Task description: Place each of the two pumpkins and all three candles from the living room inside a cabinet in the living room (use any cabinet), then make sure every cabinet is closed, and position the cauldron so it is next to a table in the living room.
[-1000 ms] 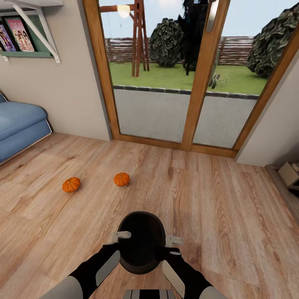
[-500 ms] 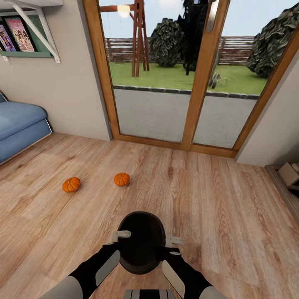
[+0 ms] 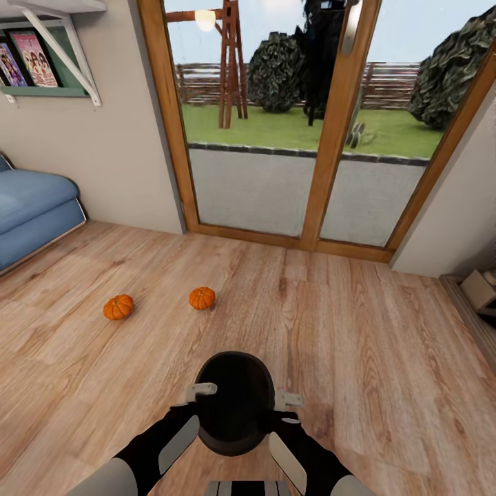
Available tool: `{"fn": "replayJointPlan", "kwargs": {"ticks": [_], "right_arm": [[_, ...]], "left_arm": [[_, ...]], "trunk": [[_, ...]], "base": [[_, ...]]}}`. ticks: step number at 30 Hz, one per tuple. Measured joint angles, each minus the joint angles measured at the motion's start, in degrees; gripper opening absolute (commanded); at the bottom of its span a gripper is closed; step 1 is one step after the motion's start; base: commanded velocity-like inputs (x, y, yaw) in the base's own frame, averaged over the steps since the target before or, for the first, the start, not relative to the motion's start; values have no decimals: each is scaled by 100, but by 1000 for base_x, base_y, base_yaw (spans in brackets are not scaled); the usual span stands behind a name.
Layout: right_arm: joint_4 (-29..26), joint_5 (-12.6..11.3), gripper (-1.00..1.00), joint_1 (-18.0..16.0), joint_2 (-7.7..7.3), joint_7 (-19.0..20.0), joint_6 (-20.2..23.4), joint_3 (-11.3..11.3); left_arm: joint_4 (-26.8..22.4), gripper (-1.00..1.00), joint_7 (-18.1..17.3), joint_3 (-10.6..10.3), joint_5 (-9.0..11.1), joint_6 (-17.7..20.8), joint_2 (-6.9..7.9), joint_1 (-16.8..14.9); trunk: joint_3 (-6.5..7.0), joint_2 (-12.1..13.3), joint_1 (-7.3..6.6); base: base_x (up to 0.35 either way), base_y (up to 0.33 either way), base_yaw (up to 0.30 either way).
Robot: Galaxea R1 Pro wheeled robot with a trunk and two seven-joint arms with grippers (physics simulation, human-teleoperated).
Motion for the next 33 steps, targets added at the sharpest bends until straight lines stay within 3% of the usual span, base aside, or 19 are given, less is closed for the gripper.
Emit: {"fn": "replayJointPlan", "kwargs": {"ticks": [5, 11, 33], "right_arm": [[1, 4, -100, -1, 0, 1, -1, 1], [2, -1, -100, -1, -1, 2, 2, 0], [-21, 18, -100, 3, -8, 0, 5, -2]], "left_arm": [[-1, -100, 4, -5, 7, -3, 1, 0], [0, -100, 5, 0, 0, 1, -2, 0], [-4, -100, -1, -2, 5, -12, -1, -1]], "trunk": [[111, 7, -13], [112, 7, -13], [599, 36, -70]], "base": [[0, 0, 0], [0, 0, 0], [0, 0, 0]]}}
